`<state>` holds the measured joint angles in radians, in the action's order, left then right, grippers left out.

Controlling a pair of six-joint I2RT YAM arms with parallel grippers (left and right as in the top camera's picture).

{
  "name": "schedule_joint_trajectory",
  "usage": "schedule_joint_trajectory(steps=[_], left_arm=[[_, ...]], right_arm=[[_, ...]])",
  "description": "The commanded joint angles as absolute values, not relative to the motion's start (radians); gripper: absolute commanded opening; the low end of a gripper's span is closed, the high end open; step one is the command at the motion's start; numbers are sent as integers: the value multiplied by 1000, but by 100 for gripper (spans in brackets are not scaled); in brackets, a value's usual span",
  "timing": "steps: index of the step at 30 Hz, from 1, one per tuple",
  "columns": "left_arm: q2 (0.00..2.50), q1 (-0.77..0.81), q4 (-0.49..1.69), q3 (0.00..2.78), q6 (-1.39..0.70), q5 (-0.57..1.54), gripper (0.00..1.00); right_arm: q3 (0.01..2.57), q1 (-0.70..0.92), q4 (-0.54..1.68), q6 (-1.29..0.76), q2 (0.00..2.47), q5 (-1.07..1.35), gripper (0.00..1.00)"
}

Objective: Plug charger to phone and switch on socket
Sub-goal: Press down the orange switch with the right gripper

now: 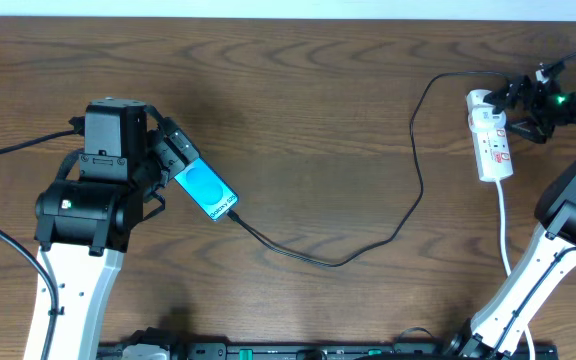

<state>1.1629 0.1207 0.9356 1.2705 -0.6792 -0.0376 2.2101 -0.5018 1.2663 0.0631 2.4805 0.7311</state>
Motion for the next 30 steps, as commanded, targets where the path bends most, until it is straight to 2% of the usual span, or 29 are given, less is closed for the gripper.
schedule_joint_trajectory(steps=[1,30], left_arm=[[1156,121,939,1296,-665,-65,98],[1156,121,939,1296,-666,-65,98]], right_arm=[[2224,-488,1264,77,2497,732,99],[2223,-478,1293,57,2498,680,99]])
